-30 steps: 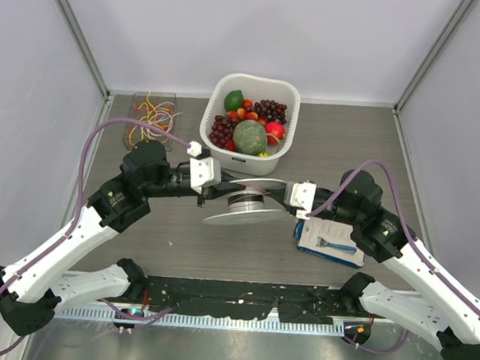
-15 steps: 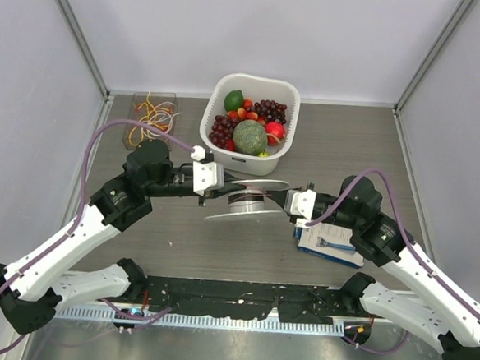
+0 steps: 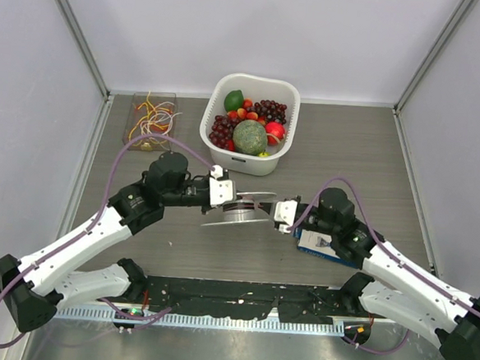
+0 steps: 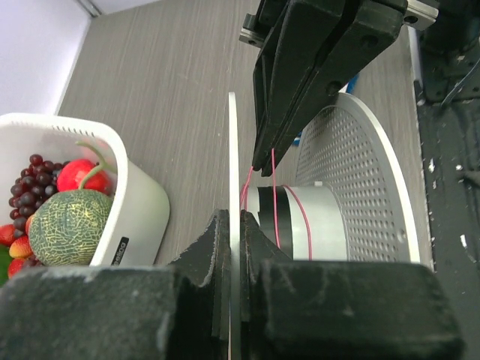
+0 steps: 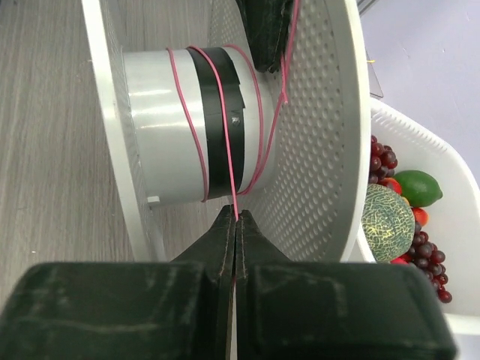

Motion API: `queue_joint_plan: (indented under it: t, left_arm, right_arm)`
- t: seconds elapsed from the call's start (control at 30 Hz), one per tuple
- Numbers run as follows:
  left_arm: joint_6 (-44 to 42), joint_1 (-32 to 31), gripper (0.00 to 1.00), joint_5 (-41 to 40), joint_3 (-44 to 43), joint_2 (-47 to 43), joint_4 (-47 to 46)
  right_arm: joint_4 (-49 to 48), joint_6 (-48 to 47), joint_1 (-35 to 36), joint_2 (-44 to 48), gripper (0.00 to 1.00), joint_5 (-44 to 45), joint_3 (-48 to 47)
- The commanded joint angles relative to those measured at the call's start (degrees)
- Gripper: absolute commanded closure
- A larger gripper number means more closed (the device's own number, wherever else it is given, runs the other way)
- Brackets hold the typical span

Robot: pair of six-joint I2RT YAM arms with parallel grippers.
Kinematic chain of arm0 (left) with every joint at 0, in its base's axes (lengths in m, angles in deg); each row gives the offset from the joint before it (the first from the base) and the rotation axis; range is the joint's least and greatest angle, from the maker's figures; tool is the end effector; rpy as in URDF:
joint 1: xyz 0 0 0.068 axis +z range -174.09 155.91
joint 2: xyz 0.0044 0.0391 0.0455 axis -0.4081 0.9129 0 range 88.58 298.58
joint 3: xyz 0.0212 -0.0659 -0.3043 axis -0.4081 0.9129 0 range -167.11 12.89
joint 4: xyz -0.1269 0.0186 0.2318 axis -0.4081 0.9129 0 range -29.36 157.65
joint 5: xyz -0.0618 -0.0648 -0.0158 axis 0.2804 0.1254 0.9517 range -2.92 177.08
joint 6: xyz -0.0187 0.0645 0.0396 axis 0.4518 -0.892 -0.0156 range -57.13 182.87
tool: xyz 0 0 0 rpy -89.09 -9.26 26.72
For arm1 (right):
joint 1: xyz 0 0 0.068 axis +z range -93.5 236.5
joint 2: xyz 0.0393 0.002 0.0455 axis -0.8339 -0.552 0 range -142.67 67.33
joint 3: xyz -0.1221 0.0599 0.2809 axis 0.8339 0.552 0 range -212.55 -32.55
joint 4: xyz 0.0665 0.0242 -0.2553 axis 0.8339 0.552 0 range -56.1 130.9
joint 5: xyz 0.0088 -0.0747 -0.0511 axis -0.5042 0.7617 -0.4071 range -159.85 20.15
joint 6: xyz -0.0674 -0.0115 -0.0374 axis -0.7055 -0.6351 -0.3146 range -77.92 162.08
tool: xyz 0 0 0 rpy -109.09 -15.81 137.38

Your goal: Wrap the cables

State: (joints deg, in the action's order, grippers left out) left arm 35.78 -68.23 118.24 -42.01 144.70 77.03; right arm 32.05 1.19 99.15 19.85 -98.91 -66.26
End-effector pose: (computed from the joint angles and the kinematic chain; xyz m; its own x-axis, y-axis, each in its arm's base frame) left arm 0.1375 -0.1815 0.3812 0.2394 0.3108 -0.9198 0.9445 0.1449 0.2948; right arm 0.1248 0.1590 0.3098 0.5016 -0.3159 -0.8054 -0.8115 0.1510 -0.5646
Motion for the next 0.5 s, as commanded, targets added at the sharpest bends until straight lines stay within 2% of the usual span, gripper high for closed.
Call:
queue_joint_plan:
  t: [0.0, 0.23, 0.47]
  left_arm:
    - [-7.3, 0.4, 1.0, -1.7, 1.6, -1.3, -5.7]
    - [-14.7, 0.2, 1.0, -2.5, 8.1, -1.2, -10.0]
    - [-20.0, -1.5, 1.0, -7.6, 16.6, -2.7, -18.0]
  right_arm:
    - [-12.9, -4.9, -0.7, -1.3, 0.99, 6.7, 5.8]
    - [-26.3, -16.2, -0.5, -3.7, 0.99, 4.4, 16.5]
    - [-37.1, -23.0, 0.2, -12.4, 0.99, 5.9, 20.6]
